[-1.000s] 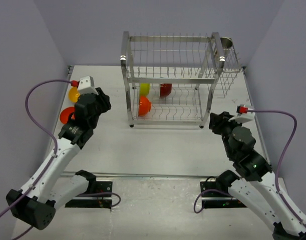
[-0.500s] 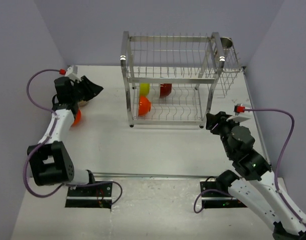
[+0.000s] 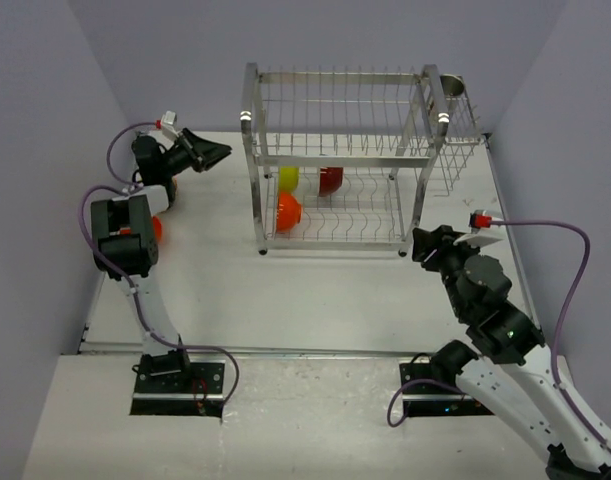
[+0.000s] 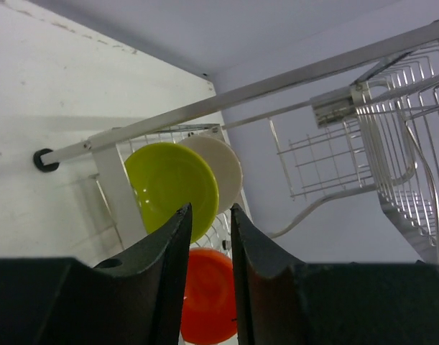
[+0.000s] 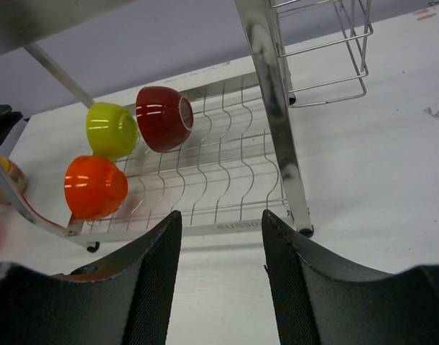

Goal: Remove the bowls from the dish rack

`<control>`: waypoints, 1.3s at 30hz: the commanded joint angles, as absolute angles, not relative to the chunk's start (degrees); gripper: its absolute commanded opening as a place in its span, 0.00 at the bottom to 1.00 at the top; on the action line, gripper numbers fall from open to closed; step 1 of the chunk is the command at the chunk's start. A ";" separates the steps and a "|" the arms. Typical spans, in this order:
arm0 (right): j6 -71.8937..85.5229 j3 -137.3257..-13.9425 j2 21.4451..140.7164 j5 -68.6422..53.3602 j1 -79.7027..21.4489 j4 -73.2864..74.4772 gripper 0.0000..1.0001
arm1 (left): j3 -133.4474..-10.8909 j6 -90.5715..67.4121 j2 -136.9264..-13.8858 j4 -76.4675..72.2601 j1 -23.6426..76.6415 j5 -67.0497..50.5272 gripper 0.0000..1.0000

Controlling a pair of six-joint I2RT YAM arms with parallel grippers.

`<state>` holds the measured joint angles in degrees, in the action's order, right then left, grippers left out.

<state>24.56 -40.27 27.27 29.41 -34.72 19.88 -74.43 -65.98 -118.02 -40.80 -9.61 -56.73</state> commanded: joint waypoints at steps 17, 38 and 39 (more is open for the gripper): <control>24.79 -42.19 27.95 32.34 -35.24 21.71 0.50 | -100.01 -52.48 -128.67 -11.55 1.50 -57.93 0.32; 25.14 -40.43 25.66 32.52 -35.51 20.92 0.50 | -93.96 -48.87 -127.44 -8.35 4.13 -56.95 0.36; 25.22 -40.34 25.75 32.52 -35.51 20.83 0.50 | -93.52 -48.69 -127.35 -8.35 4.22 -56.87 0.36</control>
<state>24.84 -40.27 26.00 31.16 -35.24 21.82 -94.28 -50.06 -128.70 -8.43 3.62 -56.34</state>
